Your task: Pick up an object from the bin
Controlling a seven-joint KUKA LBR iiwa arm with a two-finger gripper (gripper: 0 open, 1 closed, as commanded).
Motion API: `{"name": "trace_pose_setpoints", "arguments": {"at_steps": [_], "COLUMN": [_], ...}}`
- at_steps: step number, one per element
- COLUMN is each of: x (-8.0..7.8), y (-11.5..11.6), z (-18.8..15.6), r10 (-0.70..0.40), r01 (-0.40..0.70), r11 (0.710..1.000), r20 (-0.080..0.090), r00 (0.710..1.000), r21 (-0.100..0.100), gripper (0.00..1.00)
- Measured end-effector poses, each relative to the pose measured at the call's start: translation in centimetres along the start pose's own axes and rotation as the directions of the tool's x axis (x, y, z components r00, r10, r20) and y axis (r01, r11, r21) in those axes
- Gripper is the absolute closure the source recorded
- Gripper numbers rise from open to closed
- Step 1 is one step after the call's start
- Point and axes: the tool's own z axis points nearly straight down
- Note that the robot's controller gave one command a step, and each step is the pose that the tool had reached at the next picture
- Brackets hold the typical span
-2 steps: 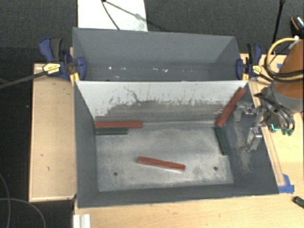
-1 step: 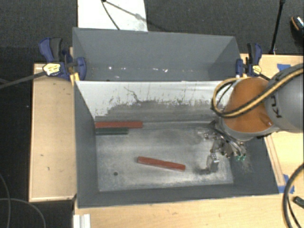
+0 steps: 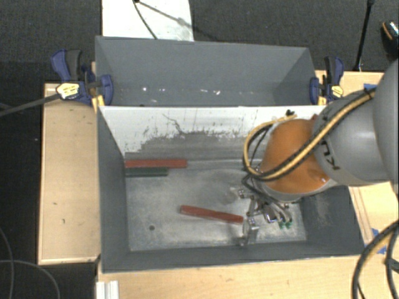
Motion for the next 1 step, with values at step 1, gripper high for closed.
{"name": "trace_pose_setpoints", "arguments": {"at_steps": [1], "x": [-0.09], "y": [-0.6], "z": [-0.08], "r10": [0.002], "r01": [-0.002], "r11": [1.0], "r20": [0.003], "r00": [1.0], "r21": [0.005], "gripper": [1.0]}}
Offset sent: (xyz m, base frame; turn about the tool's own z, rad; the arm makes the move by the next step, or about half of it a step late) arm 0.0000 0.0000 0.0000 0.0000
